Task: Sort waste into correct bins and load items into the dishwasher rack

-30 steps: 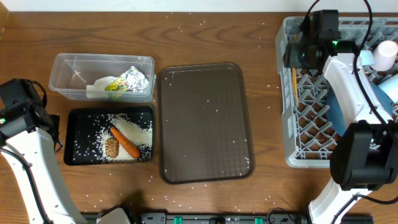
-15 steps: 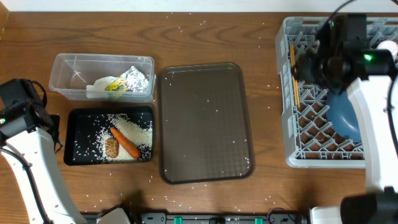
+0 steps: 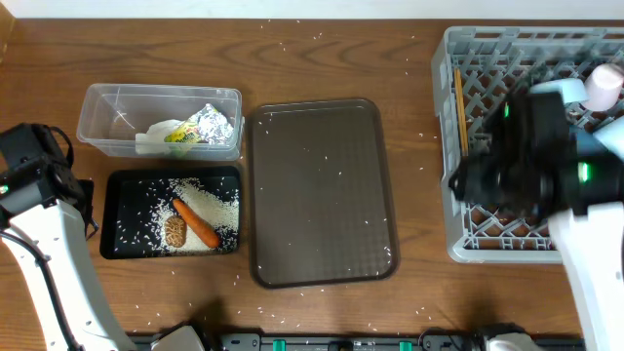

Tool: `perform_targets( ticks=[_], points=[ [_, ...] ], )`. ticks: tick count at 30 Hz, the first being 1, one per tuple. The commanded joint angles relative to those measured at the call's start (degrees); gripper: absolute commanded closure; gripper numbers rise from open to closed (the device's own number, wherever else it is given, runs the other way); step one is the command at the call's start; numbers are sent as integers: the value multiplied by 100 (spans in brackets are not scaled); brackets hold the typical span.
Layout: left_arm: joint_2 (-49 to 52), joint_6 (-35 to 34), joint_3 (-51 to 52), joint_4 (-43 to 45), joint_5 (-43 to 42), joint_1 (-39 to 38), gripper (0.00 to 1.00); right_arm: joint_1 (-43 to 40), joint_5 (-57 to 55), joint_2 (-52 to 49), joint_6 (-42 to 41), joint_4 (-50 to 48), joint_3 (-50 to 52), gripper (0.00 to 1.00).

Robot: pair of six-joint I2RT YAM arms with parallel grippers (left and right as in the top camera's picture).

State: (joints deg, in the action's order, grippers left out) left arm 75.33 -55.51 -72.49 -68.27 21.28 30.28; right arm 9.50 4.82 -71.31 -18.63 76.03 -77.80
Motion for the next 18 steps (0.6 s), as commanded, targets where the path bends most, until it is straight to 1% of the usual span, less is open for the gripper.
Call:
perform_targets(
  ticks=[1,4,5,6,9,12,18],
  points=[
    [-11,-33,7,-24,33,28,2,271,-354,890,-439,-308,876,51],
    [-11,-33,7,-24,33,28,2,393,-352,1703,-671,-863,1832,49],
    [-11,-33,7,-24,33,28,2,402,-352,1934,-702,-1040,2100,43],
    [-11,-33,7,-26,33,28,2,402,-354,2153,-706,-1217,2358,1],
    [-11,-33,7,-26,33,28,2,398,-376,2719,-706,-1738,3058,1],
    [-11,-31,7,-26,33,28,2,398,-393,3016,-710,-2218,3554,1],
    [-11,-33,7,-26,33,28,2,398,-393,3038,-1222,-3014,4089,1]
  ],
)
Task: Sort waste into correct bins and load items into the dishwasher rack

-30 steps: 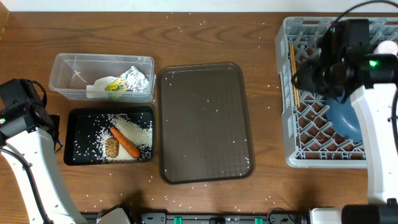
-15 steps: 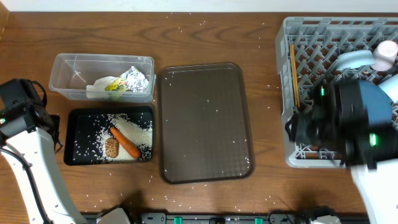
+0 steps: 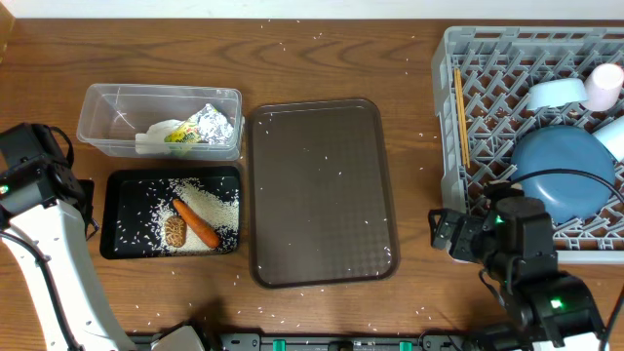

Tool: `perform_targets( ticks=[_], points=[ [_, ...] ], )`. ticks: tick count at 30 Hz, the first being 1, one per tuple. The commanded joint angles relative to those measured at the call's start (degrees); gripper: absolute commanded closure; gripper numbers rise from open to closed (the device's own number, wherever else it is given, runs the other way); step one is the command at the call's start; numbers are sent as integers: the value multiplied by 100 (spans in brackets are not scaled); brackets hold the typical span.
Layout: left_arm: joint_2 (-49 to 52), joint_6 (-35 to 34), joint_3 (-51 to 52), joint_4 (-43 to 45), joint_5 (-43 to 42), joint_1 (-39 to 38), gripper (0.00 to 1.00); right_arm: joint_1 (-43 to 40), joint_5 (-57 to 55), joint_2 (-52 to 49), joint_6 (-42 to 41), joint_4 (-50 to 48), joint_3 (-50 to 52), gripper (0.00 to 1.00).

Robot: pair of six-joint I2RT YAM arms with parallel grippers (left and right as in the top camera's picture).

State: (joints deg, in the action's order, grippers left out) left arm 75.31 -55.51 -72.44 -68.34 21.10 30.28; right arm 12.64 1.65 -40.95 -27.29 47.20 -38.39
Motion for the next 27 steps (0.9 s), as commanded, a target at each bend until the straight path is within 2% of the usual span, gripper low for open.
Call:
perform_targets(
  ticks=[1,27],
  points=[
    [-9,-33,2,-20,50,28,2,83,-76,-9,-352,-122,179,1],
    [-9,-33,2,-20,50,28,2,107,-111,-46,-334,186,192,1]
  ],
)
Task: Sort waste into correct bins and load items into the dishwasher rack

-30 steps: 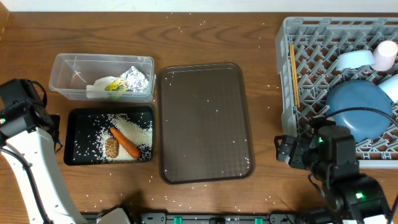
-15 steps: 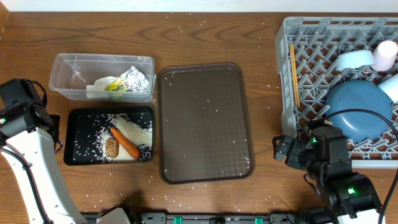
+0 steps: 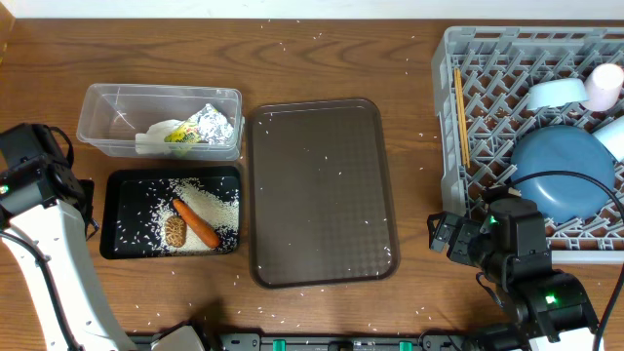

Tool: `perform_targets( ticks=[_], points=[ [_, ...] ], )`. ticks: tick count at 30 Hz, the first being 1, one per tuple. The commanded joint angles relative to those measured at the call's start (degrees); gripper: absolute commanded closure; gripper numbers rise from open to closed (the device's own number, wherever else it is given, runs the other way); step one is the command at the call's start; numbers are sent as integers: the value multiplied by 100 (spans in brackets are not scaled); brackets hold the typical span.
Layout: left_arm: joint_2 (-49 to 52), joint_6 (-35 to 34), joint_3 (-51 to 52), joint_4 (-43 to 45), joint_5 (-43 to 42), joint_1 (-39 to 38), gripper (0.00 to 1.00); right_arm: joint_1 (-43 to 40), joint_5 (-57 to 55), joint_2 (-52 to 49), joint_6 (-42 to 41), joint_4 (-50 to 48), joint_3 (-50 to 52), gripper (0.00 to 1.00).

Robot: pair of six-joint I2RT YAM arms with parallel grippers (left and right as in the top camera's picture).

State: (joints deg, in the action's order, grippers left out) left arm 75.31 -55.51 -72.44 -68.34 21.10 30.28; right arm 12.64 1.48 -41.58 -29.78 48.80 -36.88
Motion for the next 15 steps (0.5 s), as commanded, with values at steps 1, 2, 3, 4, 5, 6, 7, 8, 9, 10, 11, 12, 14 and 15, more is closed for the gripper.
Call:
perform_targets(
  ticks=[1,2,3,4,5,6,7,8,9,10,11,12,14,15],
  points=[
    [-9,-33,2,-20,50,28,2,105,-203,46,2,48,44,1],
    [-9,-33,2,-20,50,28,2,105,-350,90,118,96,42,1],
    [-9,-33,2,-20,50,28,2,105,-385,129,168,173,42,1],
    [-9,-33,2,-20,50,28,2,105,-382,179,175,321,42,1],
    [-9,-33,2,-20,50,28,2,105,-337,240,175,509,44,1],
    [-9,-33,2,-20,50,28,2,105,-354,302,175,595,52,1],
    [-9,-33,2,-17,50,28,2,105,-374,367,177,592,81,1],
    [-9,-33,2,-20,50,28,2,105,-415,468,175,538,127,1],
    [-9,-33,2,-20,50,28,2,105,-455,549,177,437,177,1],
    [-9,-33,2,-20,50,31,2,105,-472,638,179,278,245,1],
    [-9,-33,2,-17,50,28,2,105,-470,741,179,-2,361,1],
    [-9,-33,2,-20,50,28,2,105,-468,835,179,-299,490,1],
    [-9,-33,2,-17,50,28,2,105,-337,1067,354,-1080,883,1],
    [-9,-33,2,-17,50,28,2,105,-192,1176,579,-1425,1086,1]
  ],
)
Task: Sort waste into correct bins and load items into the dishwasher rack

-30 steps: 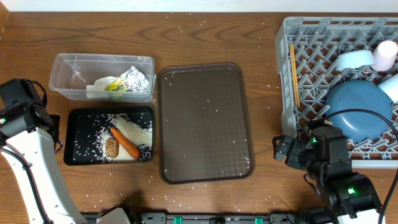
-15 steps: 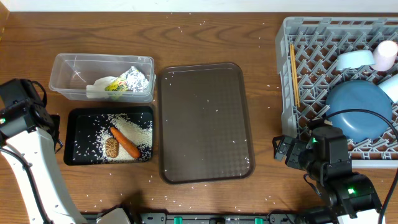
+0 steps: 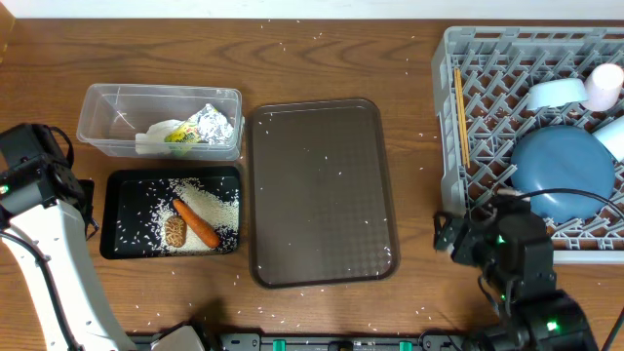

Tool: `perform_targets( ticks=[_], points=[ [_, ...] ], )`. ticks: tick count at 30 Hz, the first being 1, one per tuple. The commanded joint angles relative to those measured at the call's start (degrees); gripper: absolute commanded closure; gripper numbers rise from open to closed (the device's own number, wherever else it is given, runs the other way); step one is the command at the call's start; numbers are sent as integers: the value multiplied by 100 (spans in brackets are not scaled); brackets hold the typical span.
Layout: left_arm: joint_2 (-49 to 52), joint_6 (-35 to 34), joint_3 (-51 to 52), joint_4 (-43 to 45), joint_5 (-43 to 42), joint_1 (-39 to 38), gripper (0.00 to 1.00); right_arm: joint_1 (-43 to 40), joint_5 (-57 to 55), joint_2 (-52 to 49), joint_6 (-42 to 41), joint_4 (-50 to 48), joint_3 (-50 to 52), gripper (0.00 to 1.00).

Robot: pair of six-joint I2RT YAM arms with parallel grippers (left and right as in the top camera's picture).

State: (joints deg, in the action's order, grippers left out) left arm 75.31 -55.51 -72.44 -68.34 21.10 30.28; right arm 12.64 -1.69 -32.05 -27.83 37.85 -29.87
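Observation:
The grey dishwasher rack [image 3: 478, 58] stands at the right. It holds a blue plate [image 3: 564, 174], a white bowl [image 3: 556, 93], a pink cup [image 3: 606, 78] and chopsticks [image 3: 460, 112]. A clear bin [image 3: 107, 102] at the left holds foil [image 3: 214, 125] and wrappers. The black tray [image 3: 122, 244] in front of it carries rice, a carrot [image 3: 197, 224] and a cookie [image 3: 175, 230]. My right gripper [image 3: 447, 237] sits low at the rack's front left corner with nothing visibly in it. My left gripper [image 3: 86, 205] is folded back at the left edge. Neither gripper's fingers show clearly.
A brown serving tray [image 3: 320, 190] lies bare in the middle of the table, dotted with a few rice grains. Loose rice is scattered over the wood. A white cup [image 3: 614, 138] sits at the rack's right edge.
My right arm has drawn back slightly toward the table's front right. The rack, bins, trays and left arm are as they were.
At first my right arm reached over the rack and hid the blue plate. By 1.4 s ago it was back at the front right corner, with the plate showing in the rack. It has stayed there with small shifts. The left arm never moved.

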Motion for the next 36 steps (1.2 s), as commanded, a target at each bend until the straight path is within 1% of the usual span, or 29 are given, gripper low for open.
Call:
perform_targets(
  ticks=[1,4,7,10,12,21,28,31,36],
  points=[
    [-9,-33,2,-17,50,28,2,105,323,358,638,-745,649,1],
    [-9,-33,2,-20,50,28,2,105,848,697,1019,-1843,1408,1],
    [-9,-33,2,-20,50,28,2,105,1255,1023,1038,-2870,2122,1],
    [-9,-33,2,-17,50,28,2,105,1464,1329,1113,-3639,2638,1],
    [-9,-33,2,-20,50,28,2,105,1550,1532,1327,-3943,2881,1],
    [-9,-33,2,-20,50,28,2,81,1543,2352,2542,-3464,2955,1],
    [-9,-33,2,-17,50,28,2,-35,1521,2999,3447,-3464,2955,1],
    [-9,-33,2,-20,50,28,2,-240,1497,3178,3552,-3469,2955,1],
    [-9,-33,2,-20,50,28,2,-660,1464,3174,3563,-3462,2955,1]
  ],
)
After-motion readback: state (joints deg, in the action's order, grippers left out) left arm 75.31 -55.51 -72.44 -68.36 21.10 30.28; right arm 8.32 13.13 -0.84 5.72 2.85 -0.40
